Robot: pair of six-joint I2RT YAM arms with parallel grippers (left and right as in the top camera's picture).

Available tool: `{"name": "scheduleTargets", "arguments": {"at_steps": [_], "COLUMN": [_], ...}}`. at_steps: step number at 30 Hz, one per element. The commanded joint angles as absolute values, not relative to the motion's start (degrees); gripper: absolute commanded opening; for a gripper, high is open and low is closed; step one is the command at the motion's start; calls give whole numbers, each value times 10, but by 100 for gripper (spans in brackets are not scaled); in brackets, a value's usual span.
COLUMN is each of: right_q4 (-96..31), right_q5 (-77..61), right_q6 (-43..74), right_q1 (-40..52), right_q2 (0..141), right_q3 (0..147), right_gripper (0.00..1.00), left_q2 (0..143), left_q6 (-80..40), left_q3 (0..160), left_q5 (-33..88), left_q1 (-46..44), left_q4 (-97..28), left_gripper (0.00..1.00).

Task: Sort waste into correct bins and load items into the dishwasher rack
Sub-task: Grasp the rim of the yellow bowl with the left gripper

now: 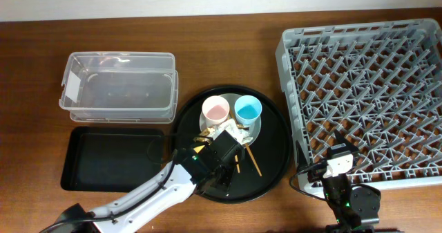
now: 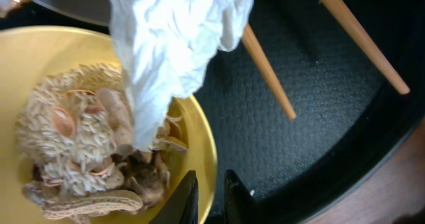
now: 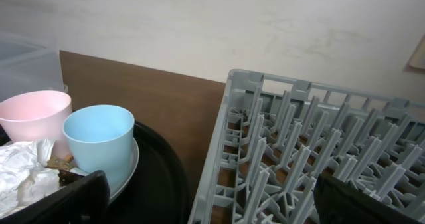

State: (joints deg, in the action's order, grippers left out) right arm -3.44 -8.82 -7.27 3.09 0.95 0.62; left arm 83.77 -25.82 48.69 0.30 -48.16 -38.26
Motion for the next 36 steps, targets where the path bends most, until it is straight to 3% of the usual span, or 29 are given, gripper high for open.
{"name": "scheduleTargets", "arguments": {"at_steps": [1, 36], "right_q4": [-37, -37], "right_q5": [-84, -84], "right_q6": [-66, -66], "right_q1": [34, 34], "right_q2": [7, 7], "right_q3": [3, 3], "right_gripper": [99, 99], "left_q2": [842, 874], "left_q6": [-263, -263], "left_q3": [492, 466], "left_q5": [-28, -13], "left_q1": [-484, -484], "left_q4": [-381, -348], "left_gripper": [14, 15]}}
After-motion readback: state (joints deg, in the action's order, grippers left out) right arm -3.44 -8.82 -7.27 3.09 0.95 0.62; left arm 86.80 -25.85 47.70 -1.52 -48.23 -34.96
